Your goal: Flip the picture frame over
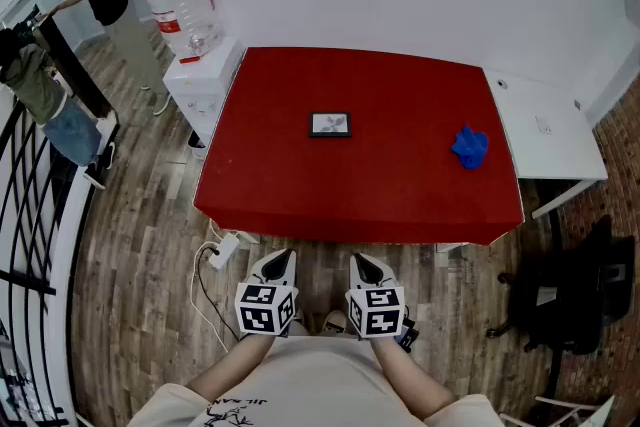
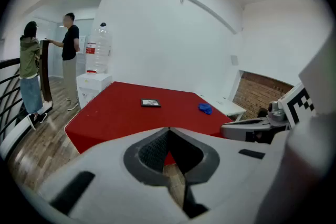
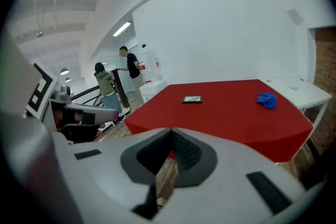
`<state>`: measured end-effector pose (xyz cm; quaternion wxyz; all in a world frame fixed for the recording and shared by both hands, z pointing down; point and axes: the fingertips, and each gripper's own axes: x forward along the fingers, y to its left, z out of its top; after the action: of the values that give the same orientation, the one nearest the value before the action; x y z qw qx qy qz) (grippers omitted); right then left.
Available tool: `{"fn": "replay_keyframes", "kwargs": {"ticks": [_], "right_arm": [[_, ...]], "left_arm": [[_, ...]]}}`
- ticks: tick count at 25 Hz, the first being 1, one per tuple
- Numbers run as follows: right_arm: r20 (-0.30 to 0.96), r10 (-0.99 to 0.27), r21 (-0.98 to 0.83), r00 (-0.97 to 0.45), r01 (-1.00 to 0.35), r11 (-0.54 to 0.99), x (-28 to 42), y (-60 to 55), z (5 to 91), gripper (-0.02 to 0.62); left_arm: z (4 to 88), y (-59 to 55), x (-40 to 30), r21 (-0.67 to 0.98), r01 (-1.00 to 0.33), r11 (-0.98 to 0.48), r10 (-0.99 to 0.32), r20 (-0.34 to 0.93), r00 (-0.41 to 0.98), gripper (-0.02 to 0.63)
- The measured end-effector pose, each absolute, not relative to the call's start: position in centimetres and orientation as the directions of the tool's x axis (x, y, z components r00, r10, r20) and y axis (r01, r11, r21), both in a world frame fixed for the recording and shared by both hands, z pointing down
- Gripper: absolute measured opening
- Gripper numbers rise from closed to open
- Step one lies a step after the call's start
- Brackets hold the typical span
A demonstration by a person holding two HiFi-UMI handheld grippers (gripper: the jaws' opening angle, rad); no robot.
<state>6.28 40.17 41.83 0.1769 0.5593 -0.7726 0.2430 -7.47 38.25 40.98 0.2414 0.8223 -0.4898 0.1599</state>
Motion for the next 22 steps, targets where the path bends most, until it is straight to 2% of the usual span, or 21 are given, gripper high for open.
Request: {"fn": "replay_keyframes", "kwargs": {"ticks": [11, 22], "right_arm": [[0.567, -0.753, -0.2, -0.333, -0.943, 0.267, 6.3, 36.7, 43.7, 0.005], [0.576, -0.771, -0.18, -0.273, -0.962, 0.206, 5.3, 23.0, 44.0, 0.005]], "left_arm": [[42.7, 34.7, -7.6, 0.257, -0.896, -0.363, -0.731, 0.518, 0.445, 0.006], [43.0, 20.0, -8.8, 0.265, -0.867, -0.423, -0.701, 0.51, 0.498, 0.006]]}}
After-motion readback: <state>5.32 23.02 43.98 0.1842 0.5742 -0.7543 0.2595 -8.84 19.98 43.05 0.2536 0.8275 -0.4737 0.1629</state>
